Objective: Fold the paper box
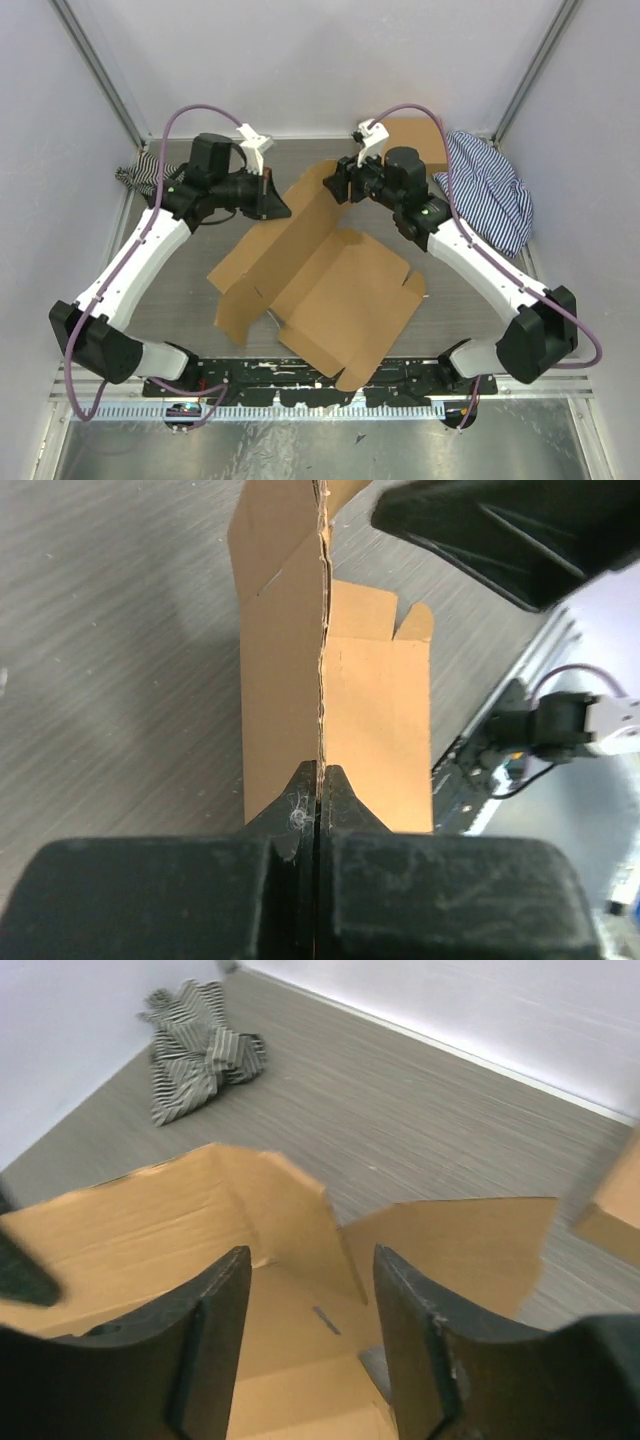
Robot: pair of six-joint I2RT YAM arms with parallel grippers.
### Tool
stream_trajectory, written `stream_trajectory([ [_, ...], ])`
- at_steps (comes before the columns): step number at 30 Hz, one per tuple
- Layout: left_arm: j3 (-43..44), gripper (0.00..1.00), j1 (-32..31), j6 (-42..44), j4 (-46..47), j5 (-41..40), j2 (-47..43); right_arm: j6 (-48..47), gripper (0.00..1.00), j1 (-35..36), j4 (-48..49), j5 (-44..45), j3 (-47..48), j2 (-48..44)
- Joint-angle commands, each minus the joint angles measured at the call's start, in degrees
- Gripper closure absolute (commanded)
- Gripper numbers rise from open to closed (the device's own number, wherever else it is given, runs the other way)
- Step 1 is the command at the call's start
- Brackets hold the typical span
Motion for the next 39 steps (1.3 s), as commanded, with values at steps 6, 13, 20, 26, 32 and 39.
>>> stream_trajectory([
  [6, 15.45, 1.00, -18.27, 13.64, -25.07, -37.88, 6.89, 8.05, 0.32, -6.72, -13.40, 30.65, -2.59, -10.33],
  [13, 14.83, 1.00, -24.97, 15.00, -29.44, -57.06, 12.12, 12.82, 0.32, -20.74, -18.68, 22.42, -4.26, -10.03],
  [20, 11.64, 1.00, -32.08, 17.78, -29.22, -77.38, 15.16, 11.09, 0.38, -21.79, -20.41, 8.47, 1.26, -0.10],
  [26, 9.50, 1.00, -36.77, 18.14, -27.75, -92.88, 17.77, 11.02, 0.39, -21.73, -16.27, 1.47, 3.33, 4.52],
  [32, 8.30, 1.00, -39.23, 18.23, -25.55, -99.62, 18.49, 8.67, 0.41, -21.86, -12.99, -7.85, 7.77, 11.83],
  [39, 3.40, 1.00, -40.53, 25.05, -15.98, -103.10, 15.70, 10.39, 0.44, -21.91, -7.33, -26.52, 14.91, 22.22],
])
